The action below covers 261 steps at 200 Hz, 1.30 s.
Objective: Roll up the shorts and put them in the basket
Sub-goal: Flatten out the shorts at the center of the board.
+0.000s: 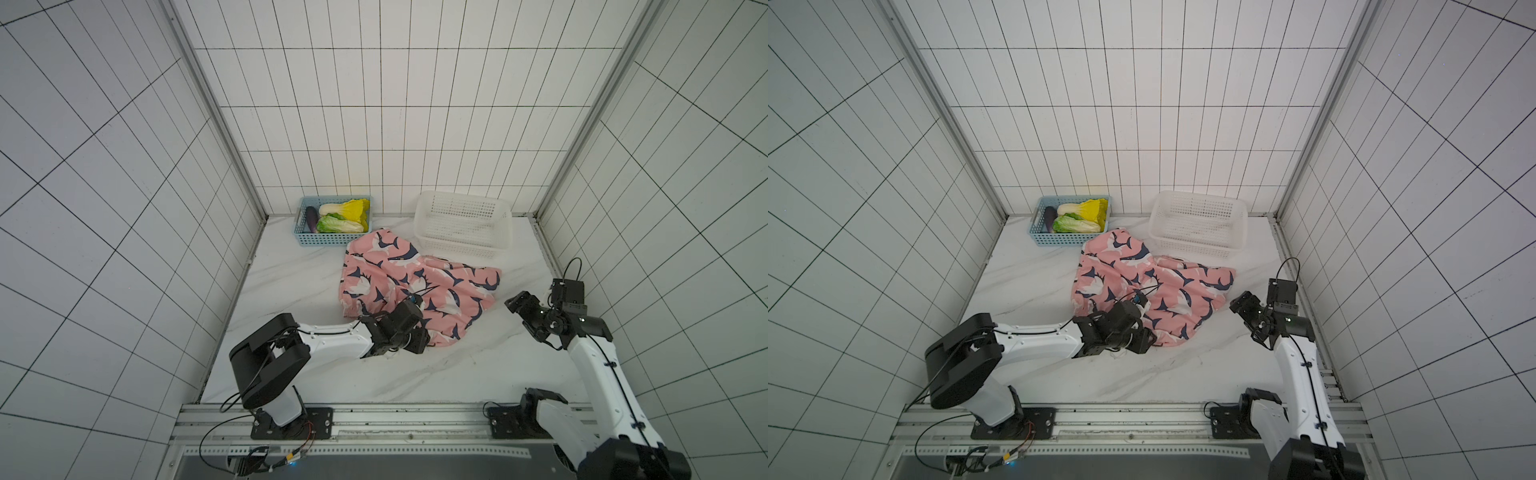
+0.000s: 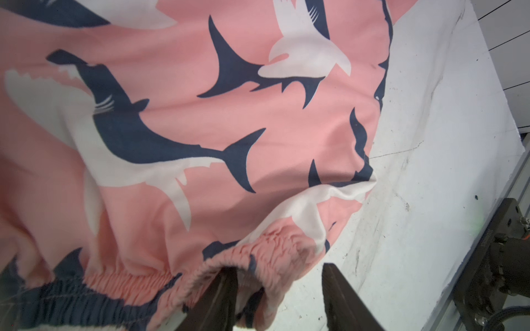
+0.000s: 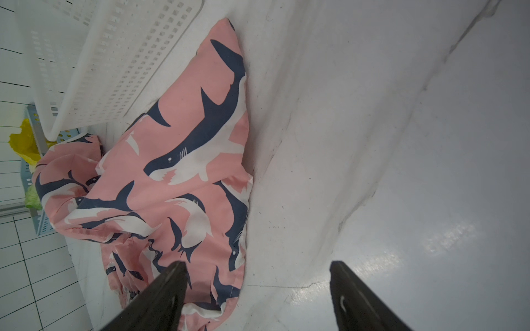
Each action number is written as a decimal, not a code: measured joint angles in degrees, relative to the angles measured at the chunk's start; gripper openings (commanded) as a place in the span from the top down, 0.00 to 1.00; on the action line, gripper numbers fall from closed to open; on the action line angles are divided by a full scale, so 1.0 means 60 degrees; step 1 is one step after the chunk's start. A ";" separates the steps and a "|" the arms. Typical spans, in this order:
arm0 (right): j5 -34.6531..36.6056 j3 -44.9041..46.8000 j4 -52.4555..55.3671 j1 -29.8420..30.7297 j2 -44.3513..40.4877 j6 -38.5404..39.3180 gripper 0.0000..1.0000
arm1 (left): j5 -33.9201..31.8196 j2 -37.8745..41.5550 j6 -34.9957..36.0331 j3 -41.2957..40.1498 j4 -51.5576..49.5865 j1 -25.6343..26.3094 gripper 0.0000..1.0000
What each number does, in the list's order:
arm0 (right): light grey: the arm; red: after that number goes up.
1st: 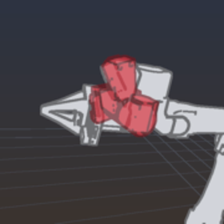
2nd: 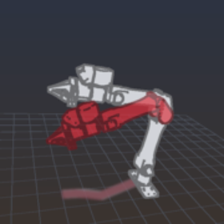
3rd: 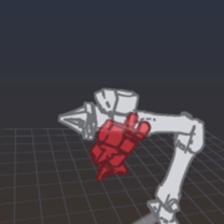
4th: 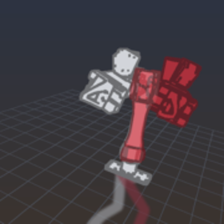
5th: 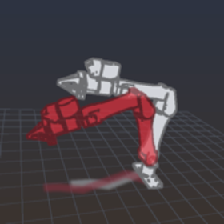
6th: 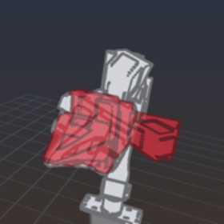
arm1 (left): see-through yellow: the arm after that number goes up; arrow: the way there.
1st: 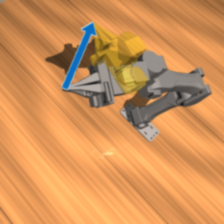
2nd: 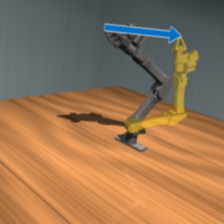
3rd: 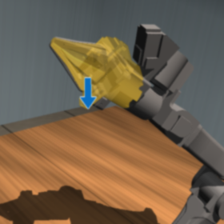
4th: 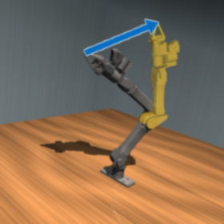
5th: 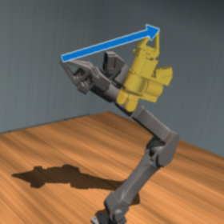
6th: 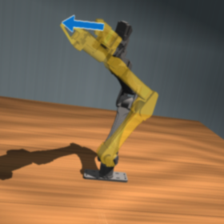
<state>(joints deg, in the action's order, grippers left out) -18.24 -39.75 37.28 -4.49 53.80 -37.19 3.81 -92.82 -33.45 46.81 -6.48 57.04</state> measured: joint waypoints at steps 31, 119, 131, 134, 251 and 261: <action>-0.0018 -0.0011 -0.0025 -0.0004 0.0353 -0.0142 0.20 | 0.0015 0.0000 0.0015 0.0000 0.0091 0.0015 0.43; 0.0098 -0.0248 -0.0273 -0.0004 0.0765 -0.0299 0.22 | 0.0066 -0.0306 0.0219 -0.0004 0.0455 0.0044 1.00; 0.0113 -0.0335 -0.0335 -0.0004 0.0969 -0.0353 0.25 | 0.0066 -0.0291 0.0197 -0.0022 0.0415 0.0047 1.00; 0.0113 -0.0353 -0.0364 -0.0004 0.1024 -0.0368 0.25 | 0.0062 -0.0277 0.0193 -0.0025 0.0401 0.0047 1.00; -0.0412 -0.1056 -0.2186 0.0000 0.4532 -0.0601 0.29 | -0.2830 0.6360 0.0073 -0.2131 -0.3096 0.0047 1.00; -0.0433 -0.1056 -0.2255 0.0015 0.4685 -0.0612 0.28 | -0.2987 0.6346 0.0036 -0.2193 -0.3249 0.0047 1.00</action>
<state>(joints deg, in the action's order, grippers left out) -20.84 -46.09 23.75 -4.40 81.91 -40.86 -14.11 -54.74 -33.23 33.65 -25.98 57.32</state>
